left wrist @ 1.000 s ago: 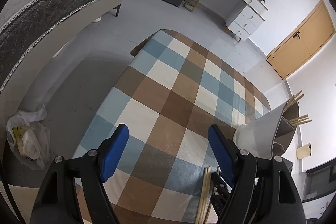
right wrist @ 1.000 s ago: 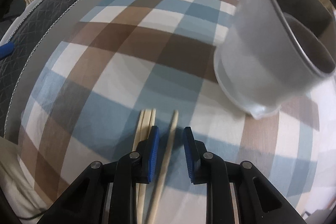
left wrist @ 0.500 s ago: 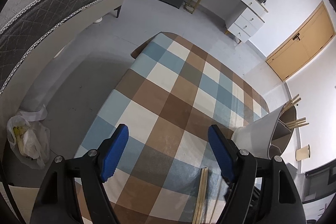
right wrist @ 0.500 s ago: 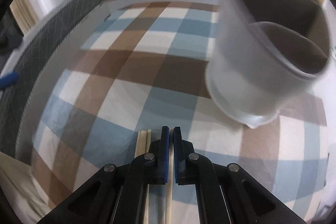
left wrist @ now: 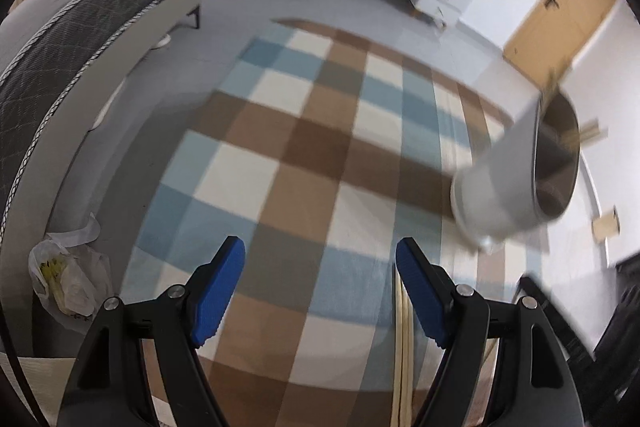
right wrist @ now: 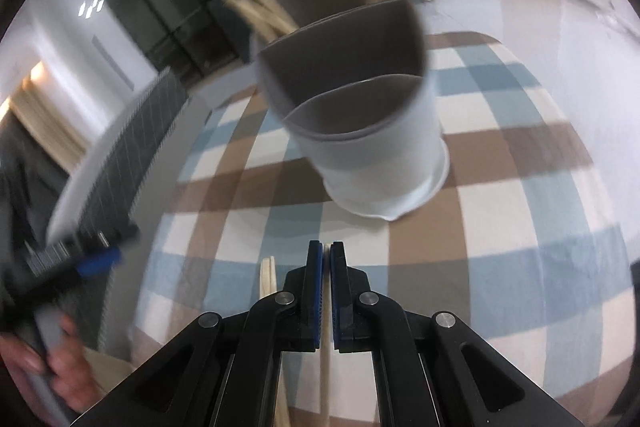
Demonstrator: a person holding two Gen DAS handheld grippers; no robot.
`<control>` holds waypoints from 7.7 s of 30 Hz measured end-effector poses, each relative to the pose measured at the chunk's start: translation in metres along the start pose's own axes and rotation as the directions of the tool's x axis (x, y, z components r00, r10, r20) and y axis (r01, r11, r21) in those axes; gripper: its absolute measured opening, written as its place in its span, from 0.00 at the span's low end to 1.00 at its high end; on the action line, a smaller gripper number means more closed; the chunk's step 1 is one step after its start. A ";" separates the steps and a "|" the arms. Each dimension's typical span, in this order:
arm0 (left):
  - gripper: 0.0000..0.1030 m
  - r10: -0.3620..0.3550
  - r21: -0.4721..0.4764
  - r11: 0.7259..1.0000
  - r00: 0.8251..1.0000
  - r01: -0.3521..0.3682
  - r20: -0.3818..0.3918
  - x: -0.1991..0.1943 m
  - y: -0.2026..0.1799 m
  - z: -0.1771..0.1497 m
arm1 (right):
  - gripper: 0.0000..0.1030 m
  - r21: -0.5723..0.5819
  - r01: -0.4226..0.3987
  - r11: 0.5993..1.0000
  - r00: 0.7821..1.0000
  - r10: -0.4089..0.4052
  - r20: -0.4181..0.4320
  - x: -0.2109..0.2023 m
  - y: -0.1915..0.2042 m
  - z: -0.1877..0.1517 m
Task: Organize utensils
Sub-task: 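Close the left gripper on a chopstick while the right gripper holds its chopstick, then lift both held chopsticks and carry them above the utensil holder, then lower both held chopsticks into the holder compartments, then open both grippers to release the chopsticks and withdraw from the holder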
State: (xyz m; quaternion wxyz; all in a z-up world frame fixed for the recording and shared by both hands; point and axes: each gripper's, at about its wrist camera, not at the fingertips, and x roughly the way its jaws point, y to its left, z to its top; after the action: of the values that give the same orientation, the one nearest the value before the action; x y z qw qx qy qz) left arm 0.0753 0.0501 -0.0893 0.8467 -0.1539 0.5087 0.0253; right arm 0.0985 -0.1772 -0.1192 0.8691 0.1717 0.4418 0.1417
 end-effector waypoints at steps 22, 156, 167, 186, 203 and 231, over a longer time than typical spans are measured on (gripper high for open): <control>0.72 0.083 0.215 0.976 0.974 -0.037 -0.209 0.051 -0.050 -0.056 | 0.03 0.080 -0.068 0.995 0.991 0.058 0.119 -0.032 -0.029 0.008; 0.01 -0.363 0.365 0.897 0.887 0.250 0.285 -0.127 -0.173 0.132 | 0.03 -0.232 0.003 0.973 0.839 0.124 0.530 -0.168 0.029 0.163; 0.01 -0.328 0.394 0.895 0.909 0.211 0.258 -0.088 -0.179 0.147 | 0.03 -0.259 0.004 0.966 0.851 0.133 0.508 -0.129 0.035 0.186; 0.45 -0.255 0.437 0.884 0.955 0.167 0.152 -0.068 -0.181 0.126 | 0.06 -0.189 -0.035 0.981 0.942 0.096 0.323 -0.083 -0.001 0.150; 0.74 -0.148 0.308 0.950 0.947 0.055 0.286 -0.128 -0.140 0.085 | 0.63 -0.165 -0.018 0.986 0.924 0.079 0.374 -0.142 0.014 0.102; 0.89 -0.055 0.174 0.985 0.900 -0.023 0.432 -0.140 -0.064 0.002 | 1.00 -0.301 0.099 0.949 0.862 0.069 0.502 -0.165 0.069 0.004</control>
State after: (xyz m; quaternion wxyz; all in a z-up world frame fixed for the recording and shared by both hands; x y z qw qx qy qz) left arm 0.0218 0.0060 0.0482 0.9492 -0.0740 0.3059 0.0072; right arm 0.0012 -0.1816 0.0307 0.9714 0.0579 0.1711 0.1539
